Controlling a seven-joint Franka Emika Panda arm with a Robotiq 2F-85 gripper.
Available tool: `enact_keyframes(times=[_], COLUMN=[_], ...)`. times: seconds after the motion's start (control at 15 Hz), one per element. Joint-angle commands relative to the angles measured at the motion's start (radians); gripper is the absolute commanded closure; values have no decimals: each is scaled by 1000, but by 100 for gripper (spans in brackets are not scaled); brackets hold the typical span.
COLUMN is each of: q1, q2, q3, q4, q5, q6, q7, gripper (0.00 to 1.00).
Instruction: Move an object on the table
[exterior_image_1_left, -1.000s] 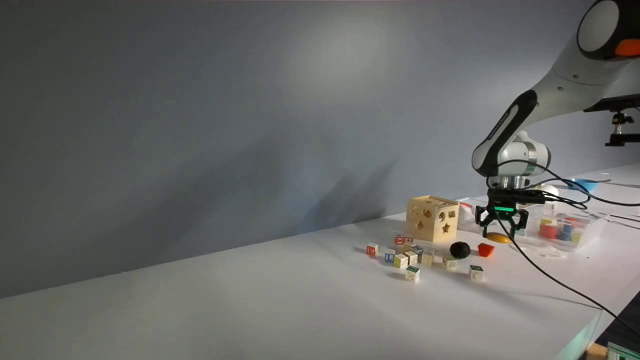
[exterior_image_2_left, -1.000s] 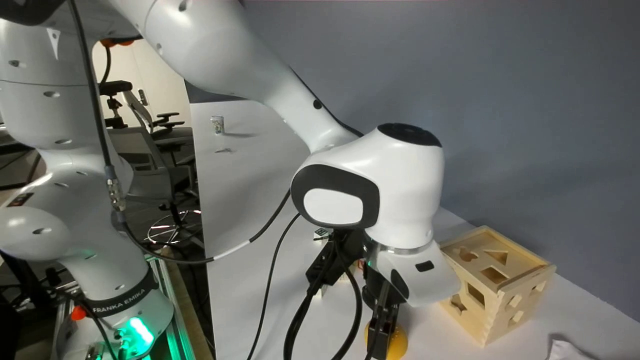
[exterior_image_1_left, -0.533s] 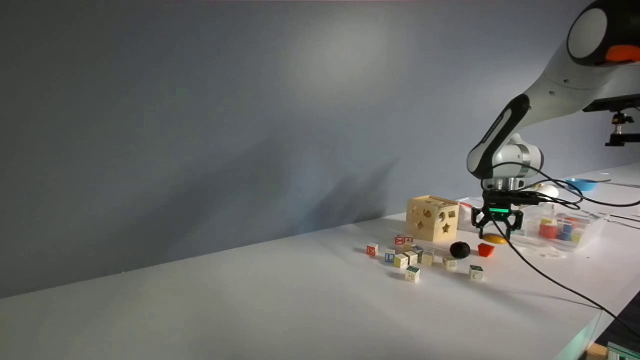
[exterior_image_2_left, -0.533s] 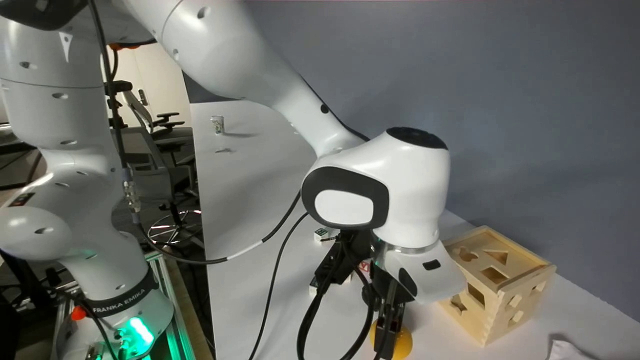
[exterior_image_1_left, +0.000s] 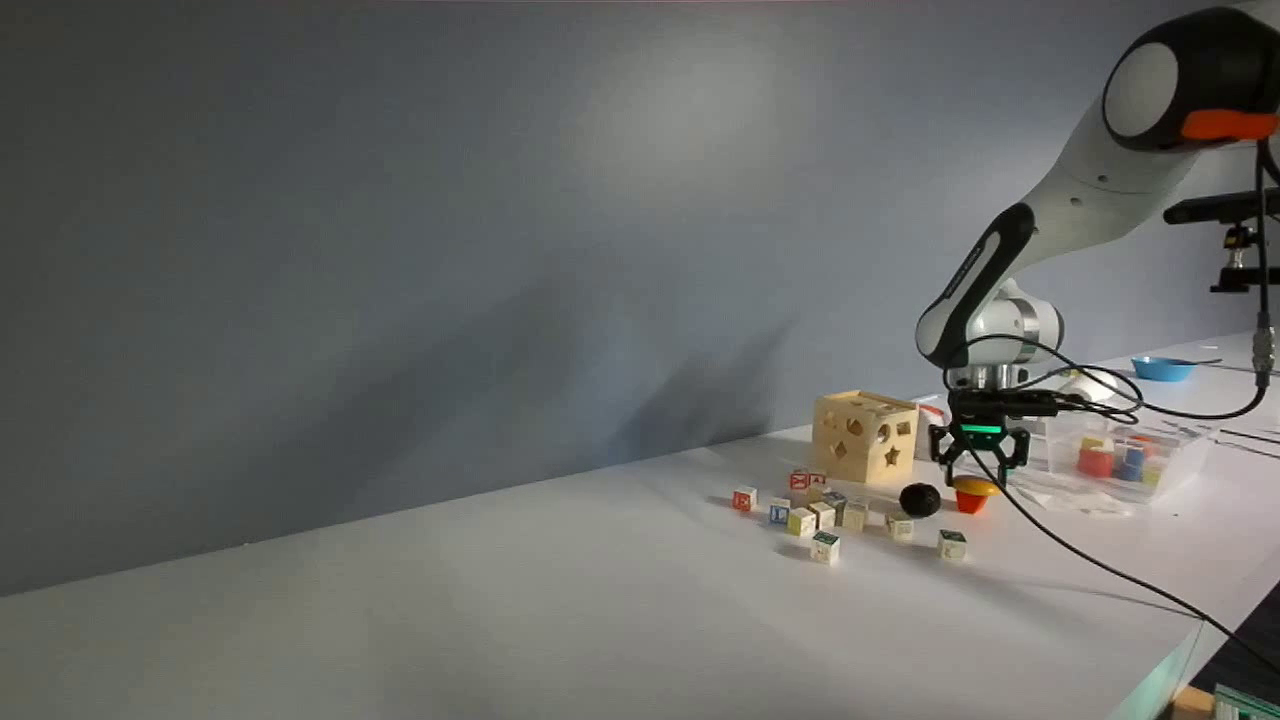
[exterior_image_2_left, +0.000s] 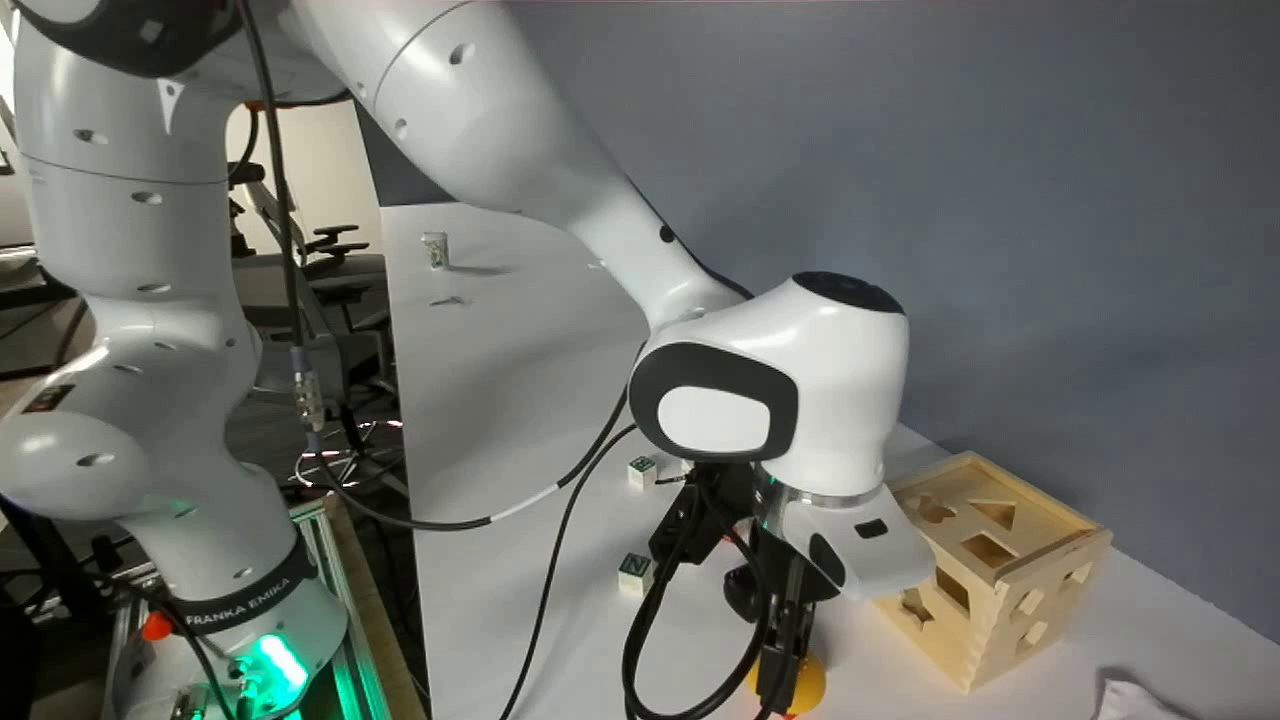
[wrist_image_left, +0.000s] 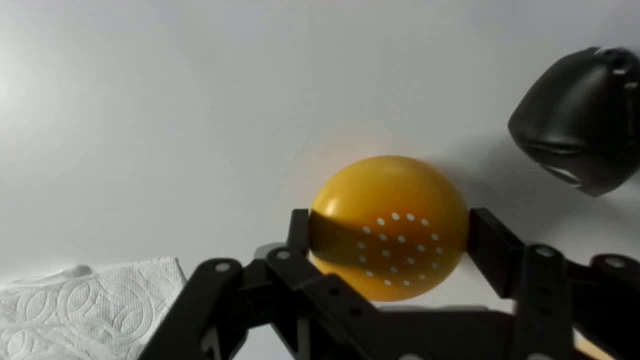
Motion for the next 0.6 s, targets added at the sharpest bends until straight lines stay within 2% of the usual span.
enact_keyframes(times=[0.0, 0.27, 0.4, 0.53], q1=[13, 15, 15, 17], q2=[13, 15, 15, 12], q3=[-3, -7, -8, -8], q4=[15, 12, 12, 9], q5=[-12, -15, -15, -17], q6=[-28, -8, -5, -1], q7=[40, 55, 62, 65], gripper=[46, 46, 5, 0])
